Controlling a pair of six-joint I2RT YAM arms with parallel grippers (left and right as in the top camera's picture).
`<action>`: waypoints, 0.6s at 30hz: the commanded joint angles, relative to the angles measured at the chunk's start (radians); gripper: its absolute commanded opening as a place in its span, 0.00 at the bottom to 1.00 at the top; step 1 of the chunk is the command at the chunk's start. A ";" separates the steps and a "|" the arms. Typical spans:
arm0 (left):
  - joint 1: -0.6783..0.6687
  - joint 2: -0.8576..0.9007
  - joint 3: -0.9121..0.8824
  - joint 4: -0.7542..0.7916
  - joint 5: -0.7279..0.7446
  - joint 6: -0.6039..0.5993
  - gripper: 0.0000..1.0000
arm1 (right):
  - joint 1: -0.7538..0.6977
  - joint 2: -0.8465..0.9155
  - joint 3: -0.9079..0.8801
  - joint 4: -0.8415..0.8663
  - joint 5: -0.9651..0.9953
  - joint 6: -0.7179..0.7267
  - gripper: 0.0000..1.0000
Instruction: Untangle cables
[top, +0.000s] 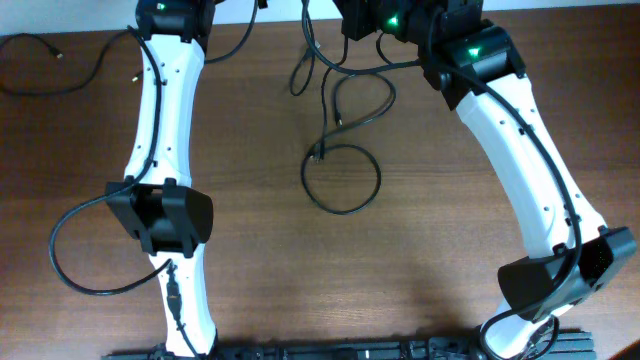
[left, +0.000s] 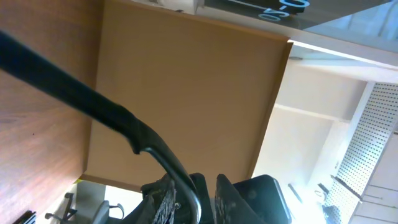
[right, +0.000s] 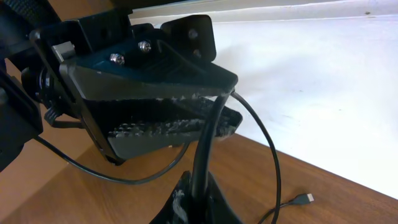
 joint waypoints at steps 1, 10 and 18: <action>0.006 -0.007 0.010 0.002 -0.042 -0.003 0.23 | 0.001 0.003 0.003 0.002 -0.021 0.008 0.04; 0.006 -0.007 0.010 0.002 -0.076 -0.003 0.17 | 0.001 0.003 0.003 -0.004 -0.033 0.007 0.04; 0.065 -0.007 0.010 0.001 -0.097 0.247 0.00 | -0.019 0.003 0.003 -0.114 0.090 0.008 0.52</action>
